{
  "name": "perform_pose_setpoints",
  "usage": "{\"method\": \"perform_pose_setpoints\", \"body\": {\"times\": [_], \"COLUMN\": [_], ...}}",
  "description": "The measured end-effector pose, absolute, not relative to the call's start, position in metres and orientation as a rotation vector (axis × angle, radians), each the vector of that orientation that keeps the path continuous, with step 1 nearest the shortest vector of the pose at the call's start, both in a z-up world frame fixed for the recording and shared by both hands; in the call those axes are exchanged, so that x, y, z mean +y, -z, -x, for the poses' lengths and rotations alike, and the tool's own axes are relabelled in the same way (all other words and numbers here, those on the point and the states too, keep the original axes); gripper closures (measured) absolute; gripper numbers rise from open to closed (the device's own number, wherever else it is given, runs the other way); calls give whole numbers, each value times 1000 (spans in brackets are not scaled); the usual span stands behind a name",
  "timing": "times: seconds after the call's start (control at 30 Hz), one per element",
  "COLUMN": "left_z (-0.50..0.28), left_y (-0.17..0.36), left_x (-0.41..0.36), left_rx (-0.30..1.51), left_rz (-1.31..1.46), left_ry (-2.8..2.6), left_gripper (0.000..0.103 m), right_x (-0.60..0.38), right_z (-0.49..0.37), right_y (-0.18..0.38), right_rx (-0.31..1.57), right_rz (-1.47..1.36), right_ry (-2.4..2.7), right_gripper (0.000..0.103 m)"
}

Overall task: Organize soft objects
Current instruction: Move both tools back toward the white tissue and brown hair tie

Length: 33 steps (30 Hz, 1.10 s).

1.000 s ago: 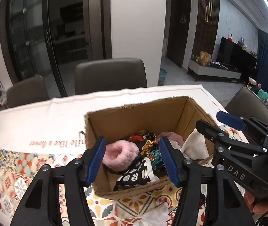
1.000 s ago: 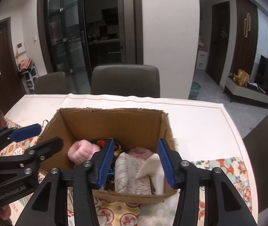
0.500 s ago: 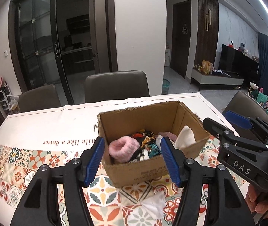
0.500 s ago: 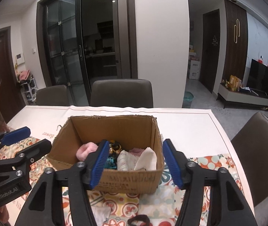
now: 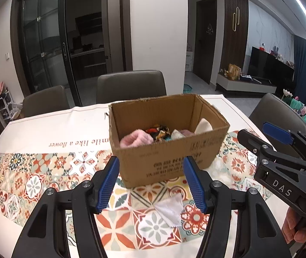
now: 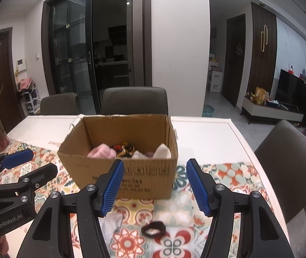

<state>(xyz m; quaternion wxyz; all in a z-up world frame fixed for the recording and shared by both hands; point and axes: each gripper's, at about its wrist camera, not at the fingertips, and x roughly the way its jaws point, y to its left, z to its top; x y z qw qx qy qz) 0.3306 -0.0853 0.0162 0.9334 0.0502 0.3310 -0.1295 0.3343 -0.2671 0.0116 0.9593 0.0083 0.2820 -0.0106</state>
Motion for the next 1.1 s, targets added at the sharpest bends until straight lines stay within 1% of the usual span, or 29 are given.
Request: {"method": "perform_pose_setpoints", "body": {"times": [0.6,1.1], "left_z": [-291,-296], "left_y": [27,74], "left_x": [-89,-94], "left_rx": [719,829], "left_rz": [-123,-140], "left_ry": [303,329], "left_gripper": [42,42], "right_x": [-275,-273], "right_z": [-297,-302], "right_y": [38,89], "right_rx": [669,806], "right_rz": [-50,-35], "right_ry": [37,8], "right_gripper": [41,42]}}
